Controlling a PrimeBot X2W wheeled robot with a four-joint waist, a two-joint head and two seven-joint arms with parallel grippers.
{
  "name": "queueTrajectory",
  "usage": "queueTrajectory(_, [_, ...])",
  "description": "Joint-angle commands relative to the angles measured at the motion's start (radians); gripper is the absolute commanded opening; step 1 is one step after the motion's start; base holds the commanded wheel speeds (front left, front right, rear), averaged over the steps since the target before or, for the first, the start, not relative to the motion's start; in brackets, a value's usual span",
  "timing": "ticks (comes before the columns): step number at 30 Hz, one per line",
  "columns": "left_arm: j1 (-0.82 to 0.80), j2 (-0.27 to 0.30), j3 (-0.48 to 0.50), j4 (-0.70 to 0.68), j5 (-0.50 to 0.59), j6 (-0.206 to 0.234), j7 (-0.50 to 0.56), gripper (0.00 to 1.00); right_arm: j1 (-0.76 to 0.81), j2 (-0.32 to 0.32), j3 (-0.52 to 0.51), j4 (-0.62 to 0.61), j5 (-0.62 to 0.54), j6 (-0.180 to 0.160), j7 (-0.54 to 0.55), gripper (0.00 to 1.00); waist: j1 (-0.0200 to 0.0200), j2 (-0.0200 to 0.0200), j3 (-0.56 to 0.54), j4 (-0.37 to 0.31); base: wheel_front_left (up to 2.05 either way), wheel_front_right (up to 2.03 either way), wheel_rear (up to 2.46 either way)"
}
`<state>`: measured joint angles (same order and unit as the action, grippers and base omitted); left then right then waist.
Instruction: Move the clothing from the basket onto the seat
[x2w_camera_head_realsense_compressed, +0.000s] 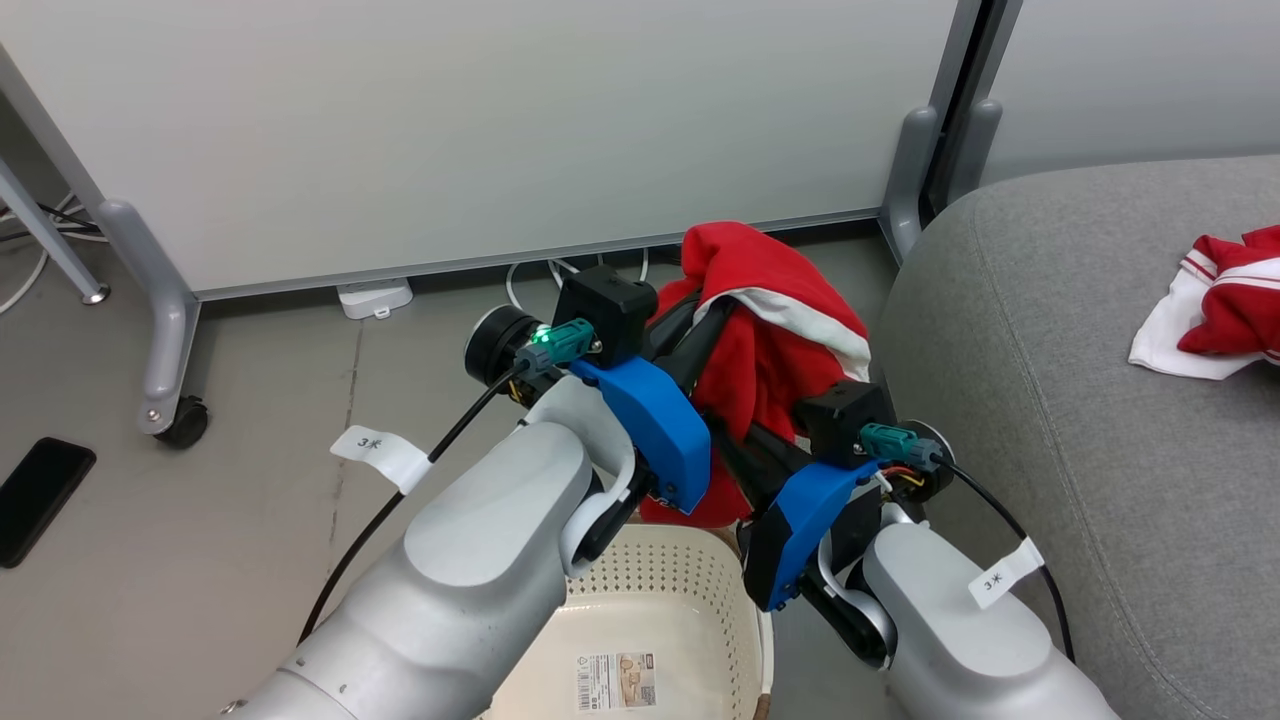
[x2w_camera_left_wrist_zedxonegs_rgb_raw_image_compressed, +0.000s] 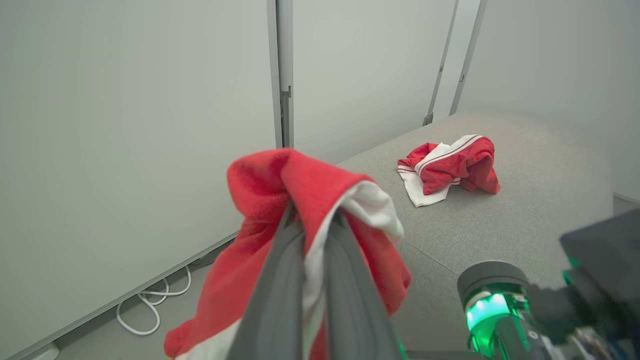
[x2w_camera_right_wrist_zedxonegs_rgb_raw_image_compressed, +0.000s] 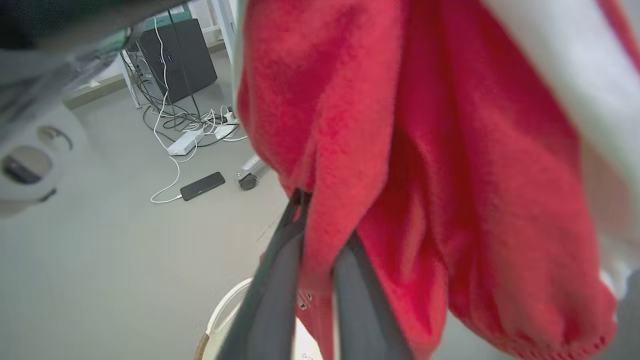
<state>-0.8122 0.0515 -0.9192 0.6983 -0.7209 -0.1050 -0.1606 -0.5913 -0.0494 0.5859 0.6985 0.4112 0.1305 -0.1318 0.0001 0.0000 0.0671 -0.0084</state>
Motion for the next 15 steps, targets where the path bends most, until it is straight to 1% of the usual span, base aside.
queueTrajectory(1, [-0.015, 0.0, -0.001, -0.004, -0.003, 0.005, -0.005, 0.0, -0.016, -0.002, 0.003, 0.007, 0.005, 0.0, -0.009, 0.0, -0.0001, 0.0, -0.001, 0.0, 0.0, 0.0, 0.0])
queueTrajectory(7, [-0.004, 0.0, -0.007, 0.004, -0.013, 0.008, -0.005, 0.0, -0.043, -0.002, 0.028, 0.087, 0.006, 0.0, -0.058, 0.0, -0.0001, 0.0, -0.016, -0.01, 0.0, 0.0, 0.0])
queueTrajectory(15, [-0.002, 0.0, -0.012, 0.004, -0.022, 0.012, 0.006, 0.0, -0.056, -0.002, 0.021, 0.125, -0.006, 0.0, -0.082, 0.0, -0.0001, 0.0, -0.018, -0.015, 0.0, 0.0, 0.0])
